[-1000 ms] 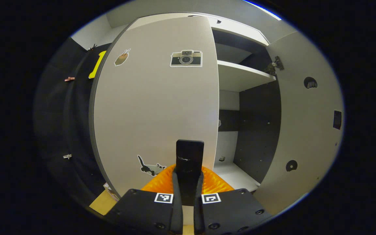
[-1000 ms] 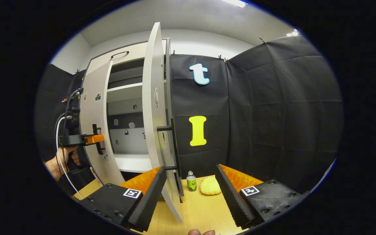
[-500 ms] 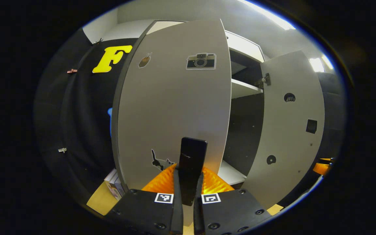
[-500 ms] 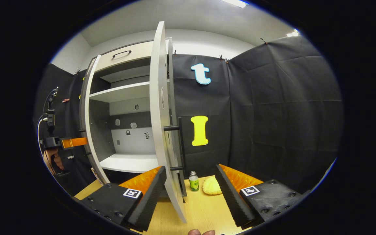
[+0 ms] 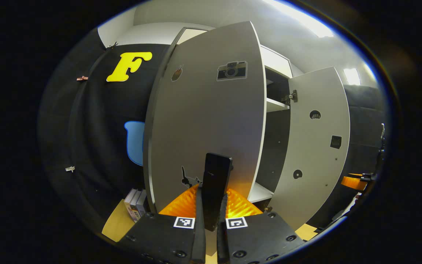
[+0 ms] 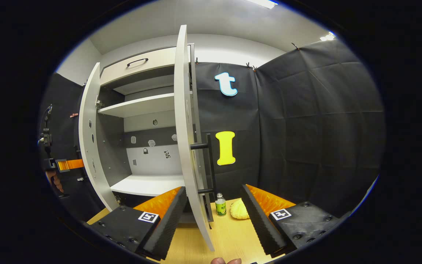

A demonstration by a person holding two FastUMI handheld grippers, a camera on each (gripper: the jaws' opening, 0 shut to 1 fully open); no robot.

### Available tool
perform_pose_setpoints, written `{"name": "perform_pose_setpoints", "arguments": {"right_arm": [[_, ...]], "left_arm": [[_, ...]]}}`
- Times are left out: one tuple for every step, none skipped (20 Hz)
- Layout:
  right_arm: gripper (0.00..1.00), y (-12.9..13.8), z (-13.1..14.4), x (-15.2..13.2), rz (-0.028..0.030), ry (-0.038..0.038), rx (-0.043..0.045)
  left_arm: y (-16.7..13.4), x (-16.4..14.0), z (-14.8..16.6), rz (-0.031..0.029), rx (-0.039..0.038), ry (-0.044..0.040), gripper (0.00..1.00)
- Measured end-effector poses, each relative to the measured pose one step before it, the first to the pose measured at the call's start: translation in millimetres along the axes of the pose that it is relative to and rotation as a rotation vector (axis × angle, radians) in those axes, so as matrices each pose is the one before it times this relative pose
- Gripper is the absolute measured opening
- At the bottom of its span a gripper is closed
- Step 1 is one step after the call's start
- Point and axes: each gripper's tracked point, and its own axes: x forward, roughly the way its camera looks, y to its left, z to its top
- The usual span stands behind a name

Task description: Open the right door of the double-door shoe cabinet with the right hand, and open the left door with the left hand.

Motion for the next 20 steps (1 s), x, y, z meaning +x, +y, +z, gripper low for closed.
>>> {"name": "perform_pose_setpoints", "arguments": {"right_arm": [[0.95, 2.67, -0.84, -1.07, 0.00094, -0.00229, 0.00023], [0.95, 2.07, -0.05, -0.41, 0.00121, -0.00247, -0.00325], [0.95, 1.5, -0.61, -0.5, 0.00114, -0.00045, -0.00453], [0.95, 1.9, -0.11, -0.3, 0.00135, -0.00021, -0.0031], [0.95, 2.37, 0.6, -0.18, 0.00117, -0.0015, -0.00117], [0.95, 1.98, -0.75, 0.14, 0.00164, 0.0015, 0.00124], [0.95, 1.48, -0.7, 0.45, 0.00166, 0.00098, 0.00303], [0.95, 1.26, -0.43, -0.08, 0.00014, 0.00173, 0.00366], [0.95, 1.94, -0.35, -0.41, 0.00179, 0.0, 0.00342], [0.95, 1.34, -0.15, -0.3, 0.00065, -0.00008, 0.00221], [0.95, 1.14, -0.42, -0.27, 0.00087, 0.00051, 0.00025], [0.95, 1.16, 0.02, -0.05, 0.00101, 0.00002, -0.00079], [0.95, 1.7, -0.08, 0.24, 0.00167, 0.00017, -0.00048], [0.95, 1.71, 0.58, -0.41, 0.00224, -0.00088, 0.00012], [0.95, 1.99, 0.44, 0.31, 0.00292, -0.00188, 0.00008], [0.95, 2.21, -0.14, -0.56, 0.00343, 0.00012, -0.00111], [0.95, 2.17, -0.68, -0.97, 0.00401, 0.00031, -0.00256], [0.95, 2.37, -0.32, -0.93, 0.00521, -0.00078, -0.00166], [0.95, 1.88, 0.05, -0.31, 0.00338, -0.00091, -0.00223], [0.95, 0.78, 0.27, -0.52, -0.00086, -0.00284, -0.003]], "left_arm": [[3.09, -3.17, 0.52, 0.00325, -0.00458, -0.00186, 0.17], [3.33, -3.02, 0.09, 0.00484, -0.00019, -0.0012, 0.17], [3.34, -3.15, 1.19, 0.00449, 0.00161, -0.00138, 0.17], [4.34, -2.83, -0.4, 0.0033, 0.00162, 0.0003, 0.16], [4.29, -2.73, -0.08, 0.00249, -0.00022, 0.00107, 0.16], [3.13, -3.26, 0.14, 0.00533, -0.00161, -0.00092, 0.16], [4.22, -3.62, 0.41, 0.00717, 0.0013, -0.00035, 0.14], [5.32, -3.48, 0.15, 0.00903, -0.00053, -0.0019, 0.15], [4.84, -3.44, 0.92, 0.00986, -0.00246, -0.00127, 0.16], [6.64, -2.05, 0.14, 0.01142, -0.00244, -0.0027, 0.16], [6.24, -2.88, 0.81, 0.01258, 0.00031, -0.00039, 0.16], [6.77, -3.47, -0.01, 0.01168, 0.00312, 0.00012, 0.16], [6.09, -3.52, 1.01, 0.01135, 0.00384, -0.00051, 0.16], [7.96, -1.46, 0.02, 0.01284, 0.00394, -0.0009, 0.16], [9.11, -3.17, 1.44, 0.01556, 0.00085, -0.00744, 0.16], [6.0, -2.34, 0.09, 0.01621, -0.00292, -0.01225, 0.16], [11.69, -0.93, 1.51, 0.02048, -0.006, -0.00642, 0.13], [14.59, 0.5, 2.48, 0.02063, -0.00192, -0.00214, 0.14], [14.6, 1.75, 2.14, 0.02892, 0.00278, 0.00145, 0.13], [19.05, -5.68, 0.83, 0.04097, 0.0158, -0.00235, 0.12]]}}
